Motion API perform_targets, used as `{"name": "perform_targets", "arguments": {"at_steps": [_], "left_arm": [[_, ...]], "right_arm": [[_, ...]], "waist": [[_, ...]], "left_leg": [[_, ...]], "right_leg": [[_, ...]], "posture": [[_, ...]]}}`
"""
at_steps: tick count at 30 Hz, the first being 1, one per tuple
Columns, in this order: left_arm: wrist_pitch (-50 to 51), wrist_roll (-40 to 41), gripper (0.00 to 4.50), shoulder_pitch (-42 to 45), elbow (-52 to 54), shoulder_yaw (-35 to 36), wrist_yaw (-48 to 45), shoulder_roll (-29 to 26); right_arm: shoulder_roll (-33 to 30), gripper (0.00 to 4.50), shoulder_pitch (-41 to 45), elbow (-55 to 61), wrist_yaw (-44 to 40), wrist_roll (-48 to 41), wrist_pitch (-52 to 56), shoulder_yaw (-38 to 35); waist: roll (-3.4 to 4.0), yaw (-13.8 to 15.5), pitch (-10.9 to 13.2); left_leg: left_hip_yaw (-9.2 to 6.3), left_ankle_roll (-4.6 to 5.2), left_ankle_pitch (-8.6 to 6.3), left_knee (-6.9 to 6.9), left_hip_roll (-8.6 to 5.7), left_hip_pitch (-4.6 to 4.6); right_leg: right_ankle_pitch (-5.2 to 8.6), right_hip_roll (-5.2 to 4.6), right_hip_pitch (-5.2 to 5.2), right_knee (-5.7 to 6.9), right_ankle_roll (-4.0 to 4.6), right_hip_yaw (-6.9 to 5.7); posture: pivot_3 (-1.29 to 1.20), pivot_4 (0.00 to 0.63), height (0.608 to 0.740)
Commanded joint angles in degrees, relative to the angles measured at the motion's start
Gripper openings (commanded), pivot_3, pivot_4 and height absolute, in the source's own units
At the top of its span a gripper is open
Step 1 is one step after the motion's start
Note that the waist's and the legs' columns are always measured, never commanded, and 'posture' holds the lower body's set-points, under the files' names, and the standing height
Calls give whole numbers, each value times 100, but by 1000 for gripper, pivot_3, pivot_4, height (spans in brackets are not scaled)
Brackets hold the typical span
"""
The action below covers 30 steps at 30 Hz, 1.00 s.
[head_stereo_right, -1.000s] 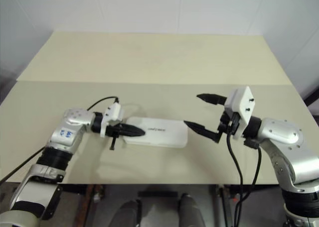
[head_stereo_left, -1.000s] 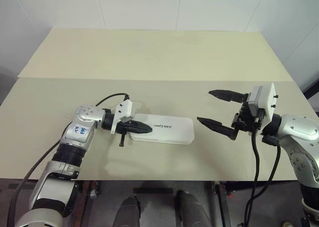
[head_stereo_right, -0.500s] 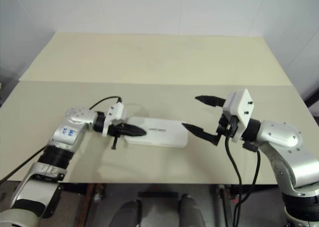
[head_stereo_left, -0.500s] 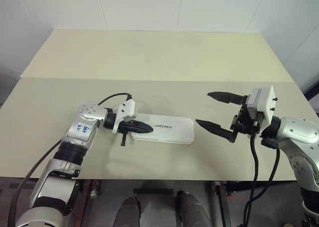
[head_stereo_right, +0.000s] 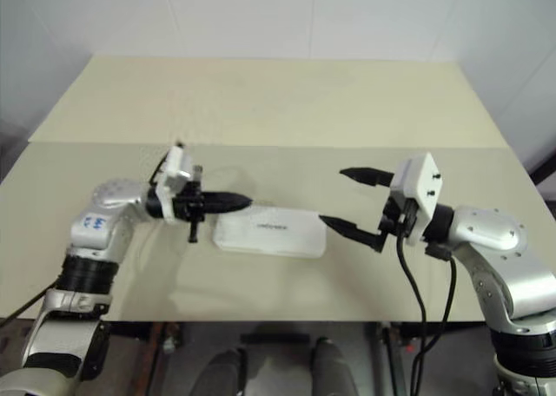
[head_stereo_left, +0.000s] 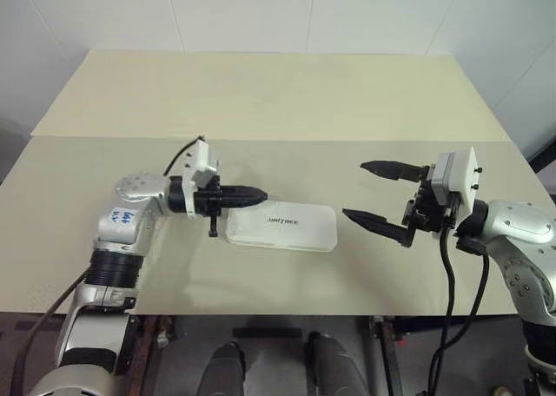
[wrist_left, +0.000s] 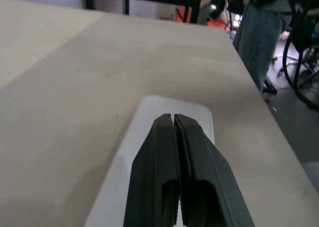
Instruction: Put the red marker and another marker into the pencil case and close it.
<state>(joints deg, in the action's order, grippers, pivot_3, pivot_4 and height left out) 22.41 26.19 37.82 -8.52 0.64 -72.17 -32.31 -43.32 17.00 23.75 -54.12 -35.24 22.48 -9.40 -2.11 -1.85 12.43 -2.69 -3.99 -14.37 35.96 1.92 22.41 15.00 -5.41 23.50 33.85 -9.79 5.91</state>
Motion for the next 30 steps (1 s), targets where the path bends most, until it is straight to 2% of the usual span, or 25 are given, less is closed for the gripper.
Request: {"name": "perform_targets", "arguments": {"at_steps": [1, 7, 12, 18, 22, 30], "left_arm": [[387, 485, 630, -206, 720, 743, 154, -540], [607, 645, 2716, -809, 1114, 1031, 237, -927], [386, 589, 4468, -914, 973, 1084, 236, -962], [97, 450, 4490, -682, 815, 926, 490, -722], [-222, 273, 4490, -775, 847, 903, 596, -718], [-209, 319, 4490, -1175, 930, 1055, 603, -1049]], "right_arm": [[-91, 4500, -53, -31, -113, -57, -189, -327], [-171, 4500, -258, -192, -203, -1, -303, -546], [-425, 4500, -656, -181, -333, 54, -356, -887], [-731, 4500, -1272, -326, -679, 149, -558, -1445], [-785, 4500, -1382, -451, -702, 131, -631, -1674], [-665, 4500, -1191, -320, -603, 96, -579, -1329]], "waist": [[0, -42, 0], [1, 4, 0], [0, 29, 1], [0, 23, 1], [0, -15, 1], [0, -36, 1]], "left_leg": [[0, 0, -2, 0, 1, 0], [1, -1, -4, 1, 1, -3], [1, -2, -4, 12, -1, 2], [1, -1, -4, 9, -1, -1], [3, -2, -4, 11, 0, -3], [4, -2, -4, 9, 0, -7]], "right_leg": [[2, 0, 1, 1, 0, 0], [9, -1, -2, -1, 4, 0], [41, -3, -5, -3, 67, 0], [38, -2, -6, -2, 62, 0], [34, -2, -6, -2, 54, 0], [36, -2, -6, 0, 58, 0]], "posture": [[0, 150, 740], [0, 150, 740], [0, 150, 740], [0, 150, 740], [0, 150, 740], [0, 150, 740]]}}
